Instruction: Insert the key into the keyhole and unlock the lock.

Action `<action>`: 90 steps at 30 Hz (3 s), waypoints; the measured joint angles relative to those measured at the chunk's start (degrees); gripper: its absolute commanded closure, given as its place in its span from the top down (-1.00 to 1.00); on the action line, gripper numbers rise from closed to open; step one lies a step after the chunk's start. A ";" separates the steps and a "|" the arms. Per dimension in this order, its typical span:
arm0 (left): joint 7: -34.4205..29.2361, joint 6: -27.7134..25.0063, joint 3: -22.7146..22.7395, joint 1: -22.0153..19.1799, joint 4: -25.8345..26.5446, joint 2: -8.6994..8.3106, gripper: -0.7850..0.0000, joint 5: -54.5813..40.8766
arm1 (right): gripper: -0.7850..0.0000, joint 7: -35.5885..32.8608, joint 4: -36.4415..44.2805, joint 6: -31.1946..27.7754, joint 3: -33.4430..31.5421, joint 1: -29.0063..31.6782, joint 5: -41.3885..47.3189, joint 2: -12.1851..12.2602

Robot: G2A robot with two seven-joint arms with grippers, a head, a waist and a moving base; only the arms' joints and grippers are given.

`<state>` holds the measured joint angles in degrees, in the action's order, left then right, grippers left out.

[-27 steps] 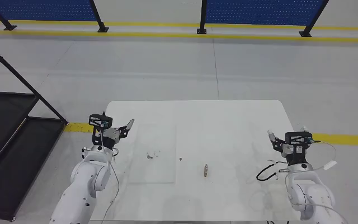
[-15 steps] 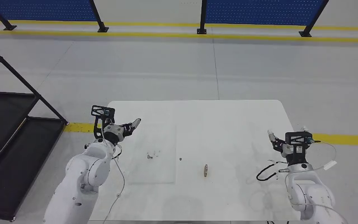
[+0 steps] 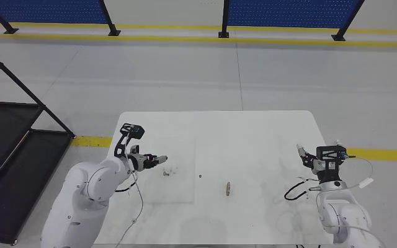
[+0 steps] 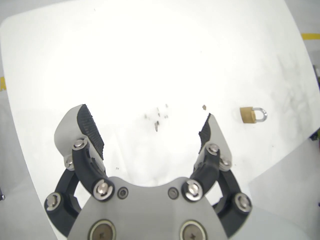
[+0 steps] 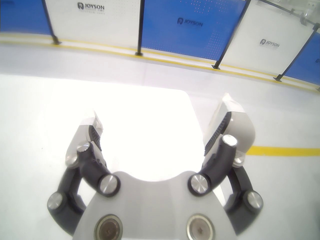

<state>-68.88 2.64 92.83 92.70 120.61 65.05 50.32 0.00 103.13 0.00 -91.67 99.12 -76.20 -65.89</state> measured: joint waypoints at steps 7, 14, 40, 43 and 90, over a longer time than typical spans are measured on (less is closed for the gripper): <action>-6.63 4.41 -1.71 -3.01 -2.81 -0.09 1.00 -4.06 | 1.00 0.00 0.00 0.00 0.00 0.00 0.00 0.00; -7.79 6.50 -3.79 -3.86 -5.57 -0.18 1.00 -6.03 | 1.00 0.00 0.00 0.00 0.00 0.00 0.00 0.00; -4.51 7.83 -10.93 -4.19 -9.96 -0.70 -0.27 -0.30 | 1.00 0.00 0.00 0.00 0.00 0.00 0.00 0.00; -4.40 7.84 -11.14 -4.23 -10.48 -0.77 -0.31 -0.46 | 1.00 0.00 0.00 0.00 0.00 0.00 0.00 0.00; -3.37 8.16 -14.22 -7.10 -12.86 -1.87 -1.00 0.46 | 1.00 0.00 0.00 0.00 0.00 0.00 0.00 0.00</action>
<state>-72.25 10.80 78.61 85.60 107.75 63.18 50.79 0.00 103.13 0.00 -91.67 99.12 -76.20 -65.89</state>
